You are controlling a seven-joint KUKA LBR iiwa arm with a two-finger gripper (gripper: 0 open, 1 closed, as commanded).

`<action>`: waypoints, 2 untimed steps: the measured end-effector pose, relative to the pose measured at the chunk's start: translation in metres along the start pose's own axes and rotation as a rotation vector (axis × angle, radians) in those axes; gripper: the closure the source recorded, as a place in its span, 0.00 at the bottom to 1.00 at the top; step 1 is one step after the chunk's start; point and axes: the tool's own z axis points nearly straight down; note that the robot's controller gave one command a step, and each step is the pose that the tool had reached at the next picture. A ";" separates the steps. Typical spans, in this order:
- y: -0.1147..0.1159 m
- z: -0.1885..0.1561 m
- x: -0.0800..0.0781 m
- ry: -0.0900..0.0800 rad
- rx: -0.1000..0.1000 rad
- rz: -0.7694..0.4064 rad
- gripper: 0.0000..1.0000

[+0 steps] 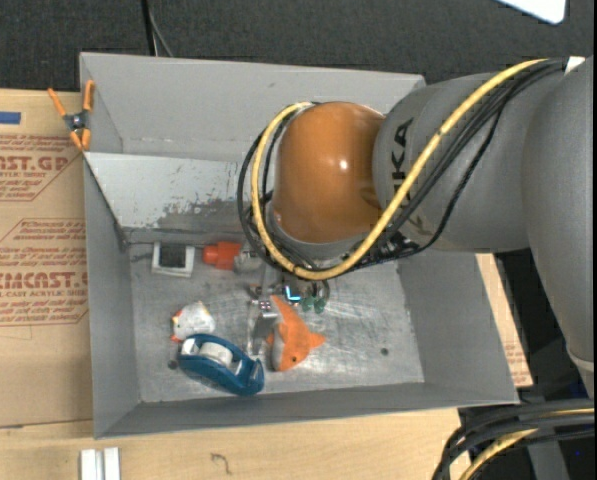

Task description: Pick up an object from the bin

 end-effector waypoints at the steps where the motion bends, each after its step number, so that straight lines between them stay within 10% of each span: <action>1: -0.001 -0.005 -0.002 -0.008 -0.001 0.001 0.00; 2: 0.002 0.050 0.026 -0.013 -0.002 -0.044 0.00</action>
Offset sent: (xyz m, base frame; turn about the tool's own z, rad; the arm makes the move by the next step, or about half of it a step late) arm -0.0441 0.0029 -0.0824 -0.0701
